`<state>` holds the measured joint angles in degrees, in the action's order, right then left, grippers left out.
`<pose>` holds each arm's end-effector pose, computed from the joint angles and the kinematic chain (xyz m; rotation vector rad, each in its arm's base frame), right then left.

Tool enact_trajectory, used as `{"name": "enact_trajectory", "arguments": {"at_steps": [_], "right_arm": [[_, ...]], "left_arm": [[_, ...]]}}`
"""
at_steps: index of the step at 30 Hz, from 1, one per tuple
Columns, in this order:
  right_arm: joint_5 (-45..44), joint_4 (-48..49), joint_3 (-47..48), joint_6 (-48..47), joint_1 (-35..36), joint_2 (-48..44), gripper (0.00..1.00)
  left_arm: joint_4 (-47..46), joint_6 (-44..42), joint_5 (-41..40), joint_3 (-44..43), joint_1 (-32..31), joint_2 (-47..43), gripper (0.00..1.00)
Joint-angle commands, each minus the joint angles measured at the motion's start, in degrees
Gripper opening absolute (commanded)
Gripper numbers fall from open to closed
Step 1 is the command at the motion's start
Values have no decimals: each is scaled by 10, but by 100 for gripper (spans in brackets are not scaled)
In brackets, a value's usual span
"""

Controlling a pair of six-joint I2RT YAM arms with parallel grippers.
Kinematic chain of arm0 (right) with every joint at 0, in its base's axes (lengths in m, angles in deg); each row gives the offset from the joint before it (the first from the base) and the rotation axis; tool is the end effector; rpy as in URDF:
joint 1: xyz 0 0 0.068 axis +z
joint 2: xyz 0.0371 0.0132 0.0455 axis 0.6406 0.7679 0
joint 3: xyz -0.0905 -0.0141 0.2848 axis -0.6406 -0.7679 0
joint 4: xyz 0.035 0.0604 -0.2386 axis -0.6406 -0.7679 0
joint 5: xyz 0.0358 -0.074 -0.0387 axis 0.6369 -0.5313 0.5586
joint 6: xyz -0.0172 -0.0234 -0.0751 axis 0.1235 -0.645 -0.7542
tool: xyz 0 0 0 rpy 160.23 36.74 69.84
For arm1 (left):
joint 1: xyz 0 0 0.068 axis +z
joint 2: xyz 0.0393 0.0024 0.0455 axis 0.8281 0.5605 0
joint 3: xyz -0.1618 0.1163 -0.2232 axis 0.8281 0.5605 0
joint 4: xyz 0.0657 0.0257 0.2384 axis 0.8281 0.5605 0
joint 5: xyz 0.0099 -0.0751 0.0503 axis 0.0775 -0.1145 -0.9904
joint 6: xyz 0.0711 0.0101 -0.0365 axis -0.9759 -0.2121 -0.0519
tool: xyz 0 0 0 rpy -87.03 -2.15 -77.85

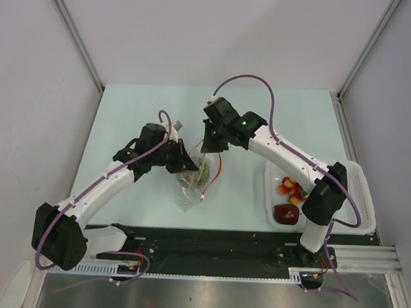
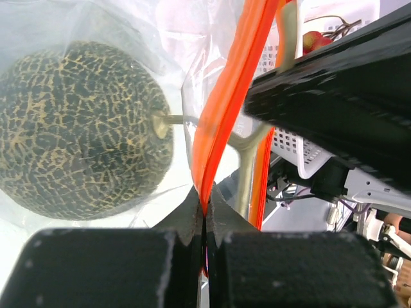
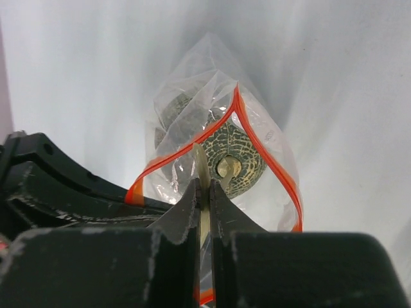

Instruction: Open the zip-top bag and remove the fake food

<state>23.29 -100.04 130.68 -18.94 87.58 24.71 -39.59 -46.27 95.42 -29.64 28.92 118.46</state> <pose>0.2761 0.3016 0.3417 -0.2248 2.5375 0.6026 0.2114 -0.1437 0.2840 0.0235 2.4623 -1.1019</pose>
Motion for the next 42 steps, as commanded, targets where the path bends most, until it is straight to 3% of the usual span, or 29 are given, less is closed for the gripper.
{"name": "enact_trajectory", "arguments": {"at_steps": [1, 13, 27, 42], "right_arm": [[66, -2, 48, 35, -17, -23, 0], [99, 12, 56, 64, -24, -65, 0], [76, -48, 43, 14, -52, -146, 0], [170, -2, 81, 1, 8, -117, 0]], "left_arm": [[3, -22, 9, -29, 1, 12, 0], [24, -45, 3, -54, 5, 29, 0], [67, -66, -28, -75, 41, -2, 0], [75, -42, -29, -101, 47, 36, 0]]}}
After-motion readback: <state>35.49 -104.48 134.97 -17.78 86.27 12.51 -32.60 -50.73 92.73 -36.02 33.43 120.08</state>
